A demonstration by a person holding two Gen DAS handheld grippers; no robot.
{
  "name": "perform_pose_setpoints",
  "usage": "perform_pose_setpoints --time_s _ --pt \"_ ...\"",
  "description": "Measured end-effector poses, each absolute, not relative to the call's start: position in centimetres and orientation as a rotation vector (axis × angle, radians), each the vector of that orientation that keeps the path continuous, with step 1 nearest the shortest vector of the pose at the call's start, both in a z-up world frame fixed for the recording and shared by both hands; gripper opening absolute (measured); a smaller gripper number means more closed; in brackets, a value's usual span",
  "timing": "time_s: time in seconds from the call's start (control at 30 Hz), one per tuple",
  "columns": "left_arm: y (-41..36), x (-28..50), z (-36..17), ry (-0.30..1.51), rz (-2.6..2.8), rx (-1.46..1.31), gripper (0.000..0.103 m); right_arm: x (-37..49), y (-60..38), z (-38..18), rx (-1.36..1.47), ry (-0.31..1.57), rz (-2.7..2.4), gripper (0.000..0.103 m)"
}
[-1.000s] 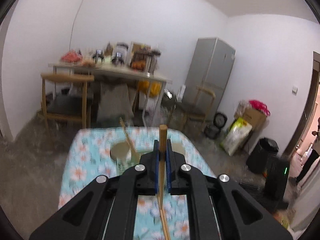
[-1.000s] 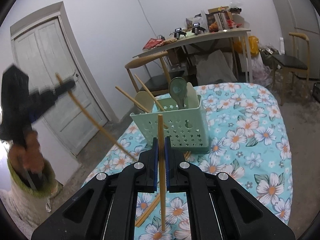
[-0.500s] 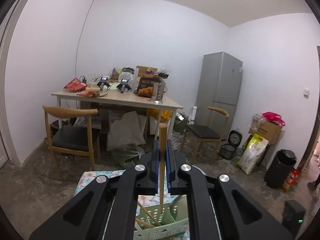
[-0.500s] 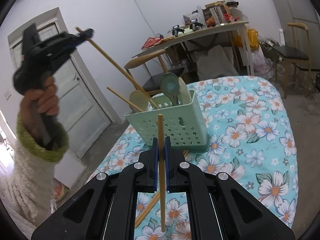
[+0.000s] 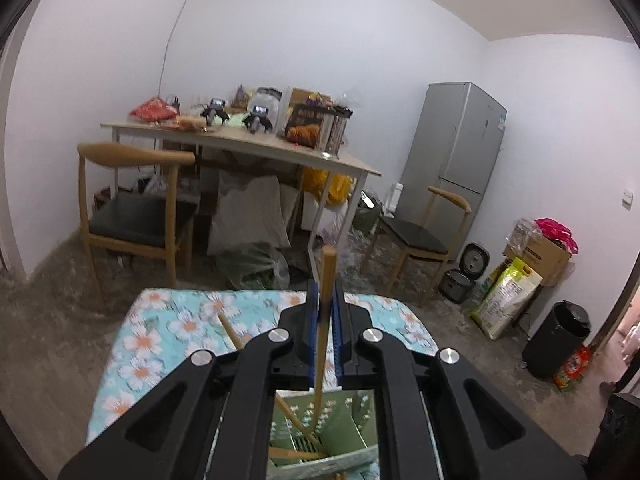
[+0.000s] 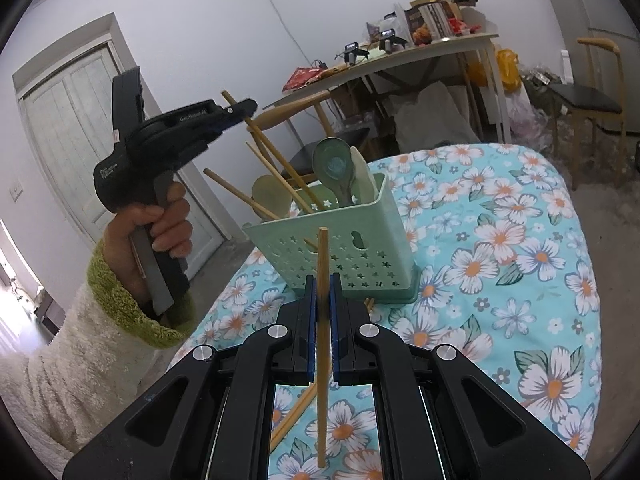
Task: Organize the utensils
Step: 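Lower the left tool's chopstick into the green holder and open the left tool, then lower the right tool's chopstick into the green holder and open the right tool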
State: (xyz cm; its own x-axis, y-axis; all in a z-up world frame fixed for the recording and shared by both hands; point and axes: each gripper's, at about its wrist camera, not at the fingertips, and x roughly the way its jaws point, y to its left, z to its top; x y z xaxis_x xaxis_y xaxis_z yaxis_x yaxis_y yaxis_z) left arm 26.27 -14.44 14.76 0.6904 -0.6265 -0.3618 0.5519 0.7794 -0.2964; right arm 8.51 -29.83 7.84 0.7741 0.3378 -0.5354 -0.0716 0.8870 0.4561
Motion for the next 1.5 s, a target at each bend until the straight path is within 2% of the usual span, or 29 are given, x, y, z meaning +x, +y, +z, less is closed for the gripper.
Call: perform_pose_setpoints --time_s 0.03,0.07,0.13,0.47,0.7,0.97,1.2,1.5 --pt "-14.3 26.2 14.8 0.469 -0.666 -0.176 0.016 8.5 -29.8 7.9 0.429 0.653 0.227 0.004" --pt "-14.0 26.0 14.9 0.468 -0.670 -0.186 0.029 8.4 -29.8 7.9 0.426 0.655 0.225 0.004" --pt "-13.6 25.7 15.3 0.455 -0.671 -0.195 0.041 8.3 -29.8 8.2 0.422 0.653 0.222 0.004" --pt "-9.9 20.6 18.2 0.338 -0.679 -0.202 0.057 6.9 -29.3 12.3 0.362 0.556 0.198 0.004" --pt "-4.8 16.2 15.9 0.339 -0.624 -0.190 0.065 7.3 -28.2 18.2 0.263 0.416 0.197 0.004" --pt "-2.5 13.1 8.1 0.504 -0.578 -0.120 0.074 11.1 -26.9 23.8 0.162 0.253 0.176 0.004" --pt "-3.8 11.1 2.3 0.601 -0.596 -0.042 0.078 17.1 -25.9 23.4 0.113 0.248 0.148 0.004" --pt "-5.2 10.2 -0.3 0.642 -0.638 -0.003 0.078 21.8 -23.5 19.4 0.011 0.297 0.114 0.004"
